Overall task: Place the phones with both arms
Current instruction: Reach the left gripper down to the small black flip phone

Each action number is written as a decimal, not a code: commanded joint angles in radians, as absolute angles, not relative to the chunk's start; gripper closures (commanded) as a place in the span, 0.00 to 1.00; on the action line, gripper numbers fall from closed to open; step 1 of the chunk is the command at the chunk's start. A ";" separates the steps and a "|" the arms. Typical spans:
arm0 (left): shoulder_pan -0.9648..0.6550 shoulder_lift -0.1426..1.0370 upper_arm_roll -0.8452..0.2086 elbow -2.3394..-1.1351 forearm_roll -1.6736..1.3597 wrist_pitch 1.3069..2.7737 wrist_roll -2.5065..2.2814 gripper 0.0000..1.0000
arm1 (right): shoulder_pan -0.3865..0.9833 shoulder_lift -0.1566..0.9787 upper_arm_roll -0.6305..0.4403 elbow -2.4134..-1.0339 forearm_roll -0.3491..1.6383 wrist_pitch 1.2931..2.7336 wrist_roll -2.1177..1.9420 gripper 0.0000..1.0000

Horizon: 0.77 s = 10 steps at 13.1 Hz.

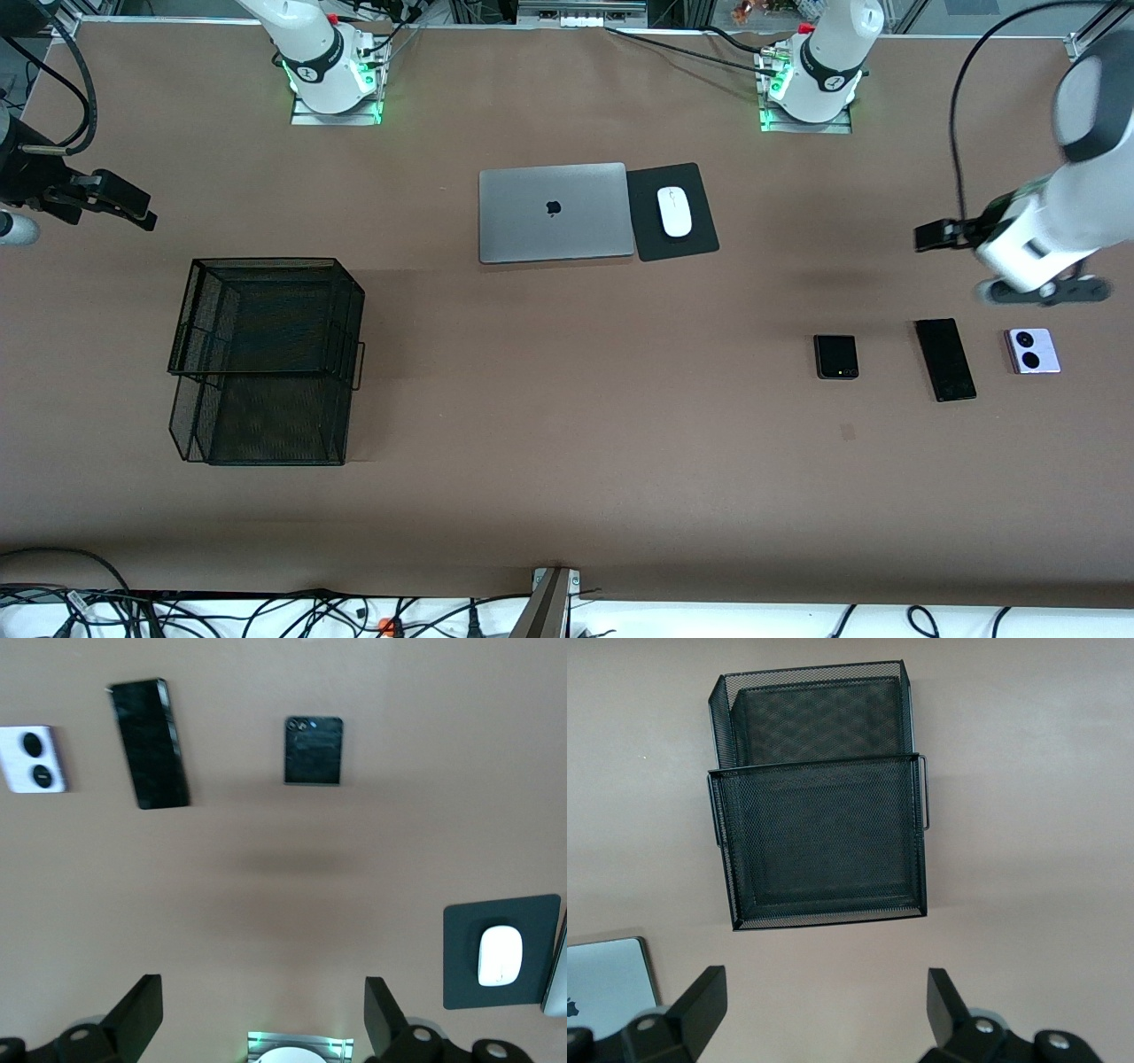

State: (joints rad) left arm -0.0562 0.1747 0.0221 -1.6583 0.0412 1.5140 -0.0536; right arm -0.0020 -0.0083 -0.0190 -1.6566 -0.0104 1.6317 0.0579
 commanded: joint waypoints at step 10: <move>-0.051 0.328 0.011 -1.969 0.029 2.193 -0.040 0.00 | -0.015 -0.003 -0.011 -1.643 0.006 1.631 0.066 0.00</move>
